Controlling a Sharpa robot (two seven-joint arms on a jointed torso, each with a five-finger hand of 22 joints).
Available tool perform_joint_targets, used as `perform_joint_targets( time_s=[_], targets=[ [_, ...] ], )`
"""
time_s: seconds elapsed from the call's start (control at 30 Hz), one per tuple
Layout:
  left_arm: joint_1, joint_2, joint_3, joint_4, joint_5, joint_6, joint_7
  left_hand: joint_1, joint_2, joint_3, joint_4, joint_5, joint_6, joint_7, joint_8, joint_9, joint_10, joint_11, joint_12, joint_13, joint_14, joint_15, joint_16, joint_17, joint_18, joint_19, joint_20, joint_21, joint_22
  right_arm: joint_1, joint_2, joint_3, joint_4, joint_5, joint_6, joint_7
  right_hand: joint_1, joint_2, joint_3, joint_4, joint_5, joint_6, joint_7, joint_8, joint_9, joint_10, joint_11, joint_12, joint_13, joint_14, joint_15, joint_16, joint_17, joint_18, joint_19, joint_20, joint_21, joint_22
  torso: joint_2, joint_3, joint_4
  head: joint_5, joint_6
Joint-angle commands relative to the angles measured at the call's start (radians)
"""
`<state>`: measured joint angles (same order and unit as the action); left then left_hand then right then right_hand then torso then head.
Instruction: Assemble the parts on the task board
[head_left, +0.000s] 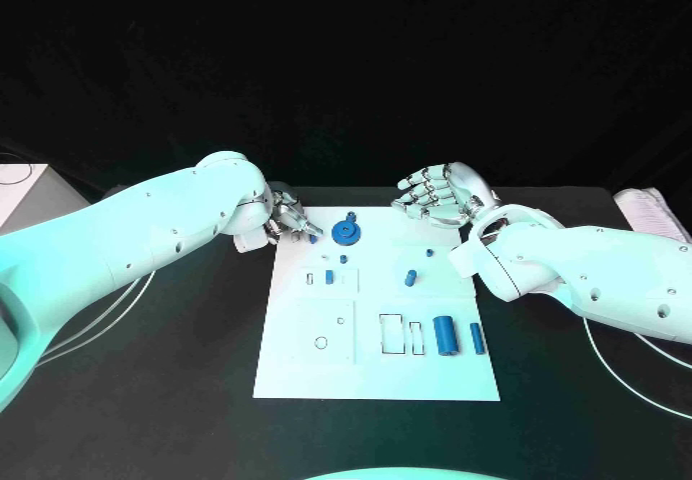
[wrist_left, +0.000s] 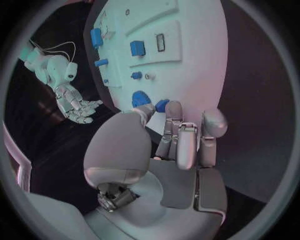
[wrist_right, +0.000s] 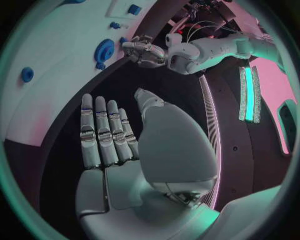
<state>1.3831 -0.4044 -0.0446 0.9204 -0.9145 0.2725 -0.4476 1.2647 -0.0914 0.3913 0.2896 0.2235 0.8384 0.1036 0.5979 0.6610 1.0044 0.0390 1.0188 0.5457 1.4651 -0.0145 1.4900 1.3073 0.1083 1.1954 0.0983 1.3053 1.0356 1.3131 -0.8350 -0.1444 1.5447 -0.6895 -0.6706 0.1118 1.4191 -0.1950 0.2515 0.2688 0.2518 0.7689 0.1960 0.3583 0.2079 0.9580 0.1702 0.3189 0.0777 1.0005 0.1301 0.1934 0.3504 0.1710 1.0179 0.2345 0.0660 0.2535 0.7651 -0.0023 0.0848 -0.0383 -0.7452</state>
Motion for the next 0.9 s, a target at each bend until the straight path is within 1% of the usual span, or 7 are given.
perform_joint_targets(
  time_s=[0.03, 0.2, 0.47, 0.63, 0.8, 0.83, 0.9],
  targets=[
    [-0.002, -0.002, 0.001, 0.007, 0.029, -0.021, 0.015, 0.049, 0.020, 0.028, -0.003, 0.001, -0.009, -0.005, 0.039, 0.036, -0.001, -0.010, -0.009, -0.006, 0.029, -0.012, 0.007, 0.107, 0.006, 0.002, -0.011, 0.003, 0.003, 0.000, 0.001, 0.000, -0.001, -0.004, 0.016, 0.007, 0.010, 0.000, 0.007, -0.001, 0.006, -0.008, 0.040, -0.006, -0.002, 0.000, 0.005, -0.004, -0.001, 0.006, 0.000, -0.004, -0.002, 0.013, 0.003, 0.002, 0.002, -0.001, 0.000, -0.0003, 0.0000, 0.000, -0.001],
    [-0.002, -0.005, 0.003, 0.015, 0.041, -0.021, 0.019, 0.126, 0.025, 0.133, -0.026, 0.000, -0.047, -0.004, 0.082, 0.079, -0.001, -0.011, -0.016, -0.017, 0.030, -0.013, 0.010, 0.108, 0.006, 0.002, -0.014, 0.006, 0.010, -0.001, 0.001, 0.000, -0.001, -0.006, 0.017, 0.004, 0.010, 0.000, 0.007, -0.001, 0.006, -0.007, 0.040, -0.006, -0.002, 0.001, 0.005, -0.004, -0.002, 0.007, 0.000, -0.005, -0.002, 0.013, 0.003, 0.002, 0.002, -0.002, 0.000, -0.0003, -0.0002, 0.000, -0.003],
    [-0.002, -0.013, 0.005, 0.024, 0.054, -0.021, 0.018, 0.129, 0.011, 0.195, -0.038, 0.001, -0.060, -0.003, 0.099, 0.097, -0.002, -0.009, -0.016, -0.020, 0.028, -0.012, 0.010, 0.104, 0.005, 0.001, -0.013, 0.008, 0.012, -0.001, 0.002, 0.000, -0.003, -0.007, 0.018, 0.002, 0.010, -0.001, 0.007, -0.001, 0.007, -0.007, 0.041, -0.006, -0.002, 0.002, 0.005, -0.004, -0.003, 0.008, 0.000, -0.005, -0.003, 0.013, 0.004, 0.002, 0.002, -0.003, 0.000, -0.0002, 0.0008, -0.001, -0.003],
    [-0.002, -0.018, 0.006, 0.027, 0.059, -0.022, 0.016, 0.117, -0.007, 0.251, -0.056, 0.002, -0.065, -0.002, 0.112, 0.110, -0.001, -0.009, -0.013, -0.022, 0.027, -0.011, 0.010, 0.102, 0.005, 0.001, -0.012, 0.010, 0.016, -0.001, 0.002, 0.000, -0.004, -0.008, 0.019, 0.001, 0.010, -0.001, 0.007, -0.001, 0.007, -0.007, 0.041, -0.006, -0.002, 0.002, 0.005, -0.004, -0.003, 0.008, 0.000, -0.005, -0.003, 0.013, 0.004, 0.002, 0.002, -0.003, -0.002, -0.0001, 0.0015, 0.001, -0.003],
    [-0.002, -0.027, 0.006, 0.035, 0.074, -0.027, 0.015, 0.078, -0.055, 0.357, -0.110, 0.008, -0.056, -0.004, 0.126, 0.123, 0.010, -0.012, -0.008, -0.025, 0.034, -0.015, 0.016, 0.112, 0.003, 0.011, -0.015, 0.021, 0.033, -0.002, 0.002, 0.000, -0.004, -0.008, 0.019, 0.001, 0.009, -0.001, 0.007, -0.001, 0.008, -0.007, 0.041, -0.006, -0.002, 0.003, 0.005, -0.004, -0.003, 0.009, 0.000, -0.005, -0.003, 0.013, 0.005, 0.002, 0.002, -0.004, -0.002, -0.0008, 0.0007, 0.002, -0.002],
    [-0.002, -0.033, 0.006, 0.042, 0.082, -0.031, 0.015, 0.056, -0.070, 0.398, -0.131, 0.011, -0.048, -0.006, 0.129, 0.125, 0.017, -0.014, -0.007, -0.027, 0.039, -0.017, 0.021, 0.120, 0.001, 0.017, -0.017, 0.028, 0.042, -0.002, 0.002, 0.000, -0.005, -0.008, 0.020, 0.001, 0.009, -0.001, 0.007, -0.001, 0.008, -0.007, 0.041, -0.006, -0.002, 0.003, 0.005, -0.004, -0.003, 0.009, 0.000, -0.005, -0.003, 0.013, 0.005, 0.002, 0.002, -0.004, -0.003, -0.0006, 0.0006, 0.003, -0.002],
    [-0.002, -0.046, 0.006, 0.058, 0.099, -0.039, 0.014, 0.034, -0.089, 0.431, -0.155, 0.029, -0.034, -0.010, 0.133, 0.127, 0.029, -0.019, -0.003, -0.027, 0.048, -0.021, 0.029, 0.136, -0.001, 0.027, -0.020, 0.037, 0.057, -0.002, 0.001, 0.000, -0.006, -0.008, 0.020, 0.001, 0.009, -0.001, 0.007, -0.001, 0.008, -0.007, 0.041, -0.006, -0.002, 0.003, 0.005, -0.004, -0.003, 0.009, 0.000, -0.005, -0.003, 0.013, 0.005, 0.002, 0.002, -0.004, -0.004, -0.0003, 0.0009, 0.004, 0.000]
  ],
)
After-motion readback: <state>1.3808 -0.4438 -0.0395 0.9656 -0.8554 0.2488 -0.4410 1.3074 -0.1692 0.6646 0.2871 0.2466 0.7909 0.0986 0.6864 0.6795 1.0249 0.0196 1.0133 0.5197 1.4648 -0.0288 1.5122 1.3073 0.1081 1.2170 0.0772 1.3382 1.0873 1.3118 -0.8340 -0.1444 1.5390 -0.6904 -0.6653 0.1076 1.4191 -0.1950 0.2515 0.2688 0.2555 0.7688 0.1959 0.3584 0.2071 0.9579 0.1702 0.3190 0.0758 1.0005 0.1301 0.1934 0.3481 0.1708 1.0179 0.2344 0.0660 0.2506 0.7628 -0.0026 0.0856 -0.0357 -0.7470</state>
